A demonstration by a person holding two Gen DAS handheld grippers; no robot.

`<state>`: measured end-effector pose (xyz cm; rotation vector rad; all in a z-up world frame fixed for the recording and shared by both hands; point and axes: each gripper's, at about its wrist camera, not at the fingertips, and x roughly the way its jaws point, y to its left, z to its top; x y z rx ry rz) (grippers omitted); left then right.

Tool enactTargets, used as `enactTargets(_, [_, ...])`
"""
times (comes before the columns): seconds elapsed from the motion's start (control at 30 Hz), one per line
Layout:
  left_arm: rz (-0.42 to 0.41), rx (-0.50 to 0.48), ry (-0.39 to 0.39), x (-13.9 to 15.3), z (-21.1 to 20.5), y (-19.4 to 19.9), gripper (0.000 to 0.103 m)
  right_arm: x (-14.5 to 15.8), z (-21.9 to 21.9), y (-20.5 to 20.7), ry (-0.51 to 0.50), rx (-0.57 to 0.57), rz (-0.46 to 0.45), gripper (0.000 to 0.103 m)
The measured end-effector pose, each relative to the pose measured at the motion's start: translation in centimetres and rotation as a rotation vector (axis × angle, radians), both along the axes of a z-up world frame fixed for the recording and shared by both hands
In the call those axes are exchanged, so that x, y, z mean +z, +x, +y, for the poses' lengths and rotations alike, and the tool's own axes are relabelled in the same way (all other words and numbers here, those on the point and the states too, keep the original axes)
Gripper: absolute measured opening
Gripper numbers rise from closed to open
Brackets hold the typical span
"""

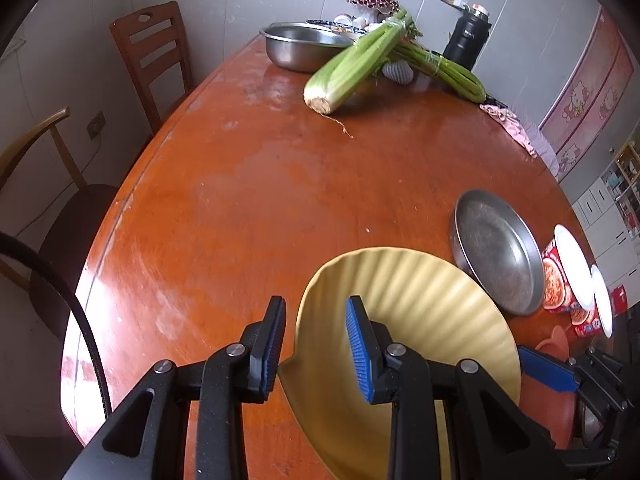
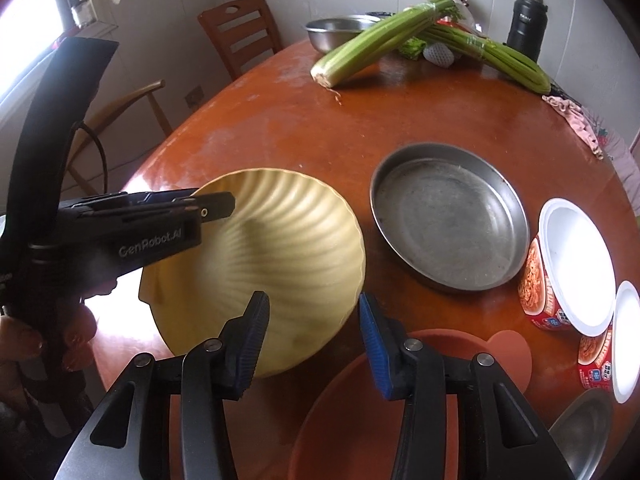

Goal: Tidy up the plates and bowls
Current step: 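Move the left gripper to the yellow shell plate rim and grasp it, then lift the yellow shell plate with the left gripper and set it down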

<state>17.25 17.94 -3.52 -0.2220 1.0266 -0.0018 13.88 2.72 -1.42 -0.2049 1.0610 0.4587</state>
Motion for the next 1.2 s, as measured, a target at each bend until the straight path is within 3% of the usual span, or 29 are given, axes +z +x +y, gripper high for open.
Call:
enactTargets(0.43, [-0.01, 0.023, 0.013, -0.4, 0.9, 2.3, 0.031, -0.4, 1.5, -2.0, 0.027, 0.036, 0.015, 0.048])
enactTargets(0.67, [-0.01, -0.002, -0.021, -1.0, 0.7, 3.3, 0.032, -0.5, 1.5, -2.3, 0.054, 0.039, 0.015, 0.049])
enactTargets(0.77, [-0.02, -0.014, 0.031, -0.8, 0.1, 3.6, 0.033, -0.3, 2.1, -3.0, 0.04, 0.062, -0.003, 0.05])
enactTargets(1.03, [-0.036, -0.02, 0.009, -0.7, 0.6, 4.0, 0.034, -0.7, 2.3, -3.1, 0.068, 0.078, 0.026, 0.05])
enactTargets(1.2, [-0.062, -0.027, -0.014, -0.3, 0.9, 3.6, 0.042, -0.1, 1.6, -2.9, 0.097, 0.068, 0.016, 0.049])
